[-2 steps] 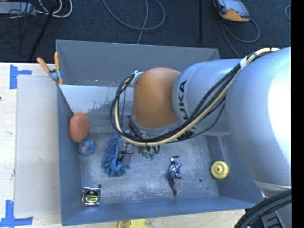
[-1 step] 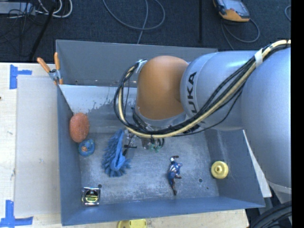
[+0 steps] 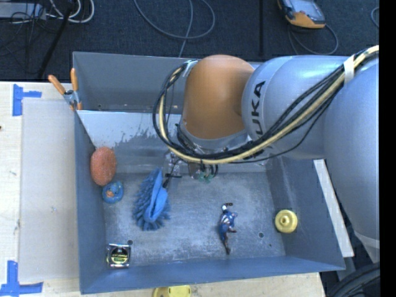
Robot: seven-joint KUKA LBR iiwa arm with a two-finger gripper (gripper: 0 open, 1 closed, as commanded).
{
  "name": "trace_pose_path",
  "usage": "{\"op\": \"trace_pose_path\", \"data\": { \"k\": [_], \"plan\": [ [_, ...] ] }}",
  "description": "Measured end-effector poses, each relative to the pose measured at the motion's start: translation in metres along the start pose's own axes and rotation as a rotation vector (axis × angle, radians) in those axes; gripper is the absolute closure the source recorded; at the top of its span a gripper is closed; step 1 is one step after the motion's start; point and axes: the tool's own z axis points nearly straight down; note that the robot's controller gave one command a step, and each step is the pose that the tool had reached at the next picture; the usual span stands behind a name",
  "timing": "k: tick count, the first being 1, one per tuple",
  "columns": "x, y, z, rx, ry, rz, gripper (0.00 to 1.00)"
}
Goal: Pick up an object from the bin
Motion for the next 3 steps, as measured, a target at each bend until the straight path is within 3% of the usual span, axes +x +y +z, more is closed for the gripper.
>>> {"op": "trace_pose_path", "data": {
  "k": [1, 2, 3],
  "plan": [
    [0.005, -0.005, -0.016, 0.006, 0.02, 0.013, 1.0],
    [0.004, 0.002, -0.053, 0.001, 0.001, 0.066, 1.0],
    [0.02, 0.055, -0.017, 0.004, 0.006, -0.006, 0.0]
  ]
}}
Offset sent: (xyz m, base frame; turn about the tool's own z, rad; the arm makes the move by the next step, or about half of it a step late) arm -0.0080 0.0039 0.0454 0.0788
